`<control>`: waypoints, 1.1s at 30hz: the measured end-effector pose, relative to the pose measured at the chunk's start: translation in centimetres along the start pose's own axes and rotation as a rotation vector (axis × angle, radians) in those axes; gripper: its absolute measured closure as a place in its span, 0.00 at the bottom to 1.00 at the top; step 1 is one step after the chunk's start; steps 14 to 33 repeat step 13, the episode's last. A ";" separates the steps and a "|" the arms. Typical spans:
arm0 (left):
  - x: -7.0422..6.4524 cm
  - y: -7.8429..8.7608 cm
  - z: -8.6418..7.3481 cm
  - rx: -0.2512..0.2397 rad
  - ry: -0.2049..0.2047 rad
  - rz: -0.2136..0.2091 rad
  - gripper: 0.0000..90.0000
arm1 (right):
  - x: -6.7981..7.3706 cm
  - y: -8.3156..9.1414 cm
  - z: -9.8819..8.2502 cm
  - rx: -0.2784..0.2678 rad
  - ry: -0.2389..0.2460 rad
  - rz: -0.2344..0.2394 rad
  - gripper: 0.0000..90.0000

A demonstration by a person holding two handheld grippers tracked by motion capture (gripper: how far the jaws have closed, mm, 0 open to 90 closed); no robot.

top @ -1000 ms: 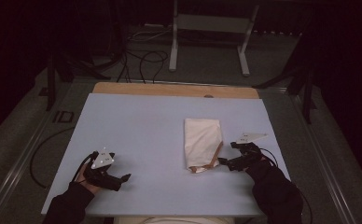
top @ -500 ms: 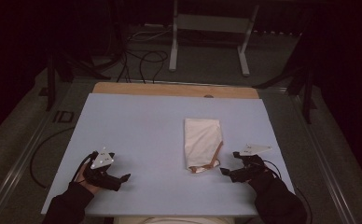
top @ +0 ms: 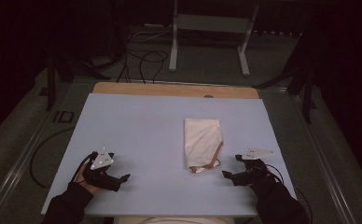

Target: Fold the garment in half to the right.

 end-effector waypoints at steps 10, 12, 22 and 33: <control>-0.1 -0.2 -0.1 0.007 -0.004 -0.007 0.00 | -0.4 -0.5 -0.2 0.013 -0.013 0.002 0.10; -0.1 -0.2 0.0 0.004 -0.003 -0.007 0.00 | -0.4 -0.4 -0.1 0.010 -0.010 -0.003 0.10; -0.1 -0.2 0.0 0.003 -0.002 -0.007 0.00 | -0.4 -0.4 -0.1 0.008 -0.014 -0.003 0.10; -0.1 -0.2 0.0 0.003 -0.002 -0.007 0.00 | -0.4 -0.4 -0.1 0.008 -0.014 -0.003 0.10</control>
Point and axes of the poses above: each handheld gripper's, and its own axes: y roughly backward along the jaws, z roughly out of its top, x roughly to its left, the point moved 4 cm from there along -y, roughly forward along the jaws, and after that the axes turned 4 degrees about -z, right-handed, at the moved point
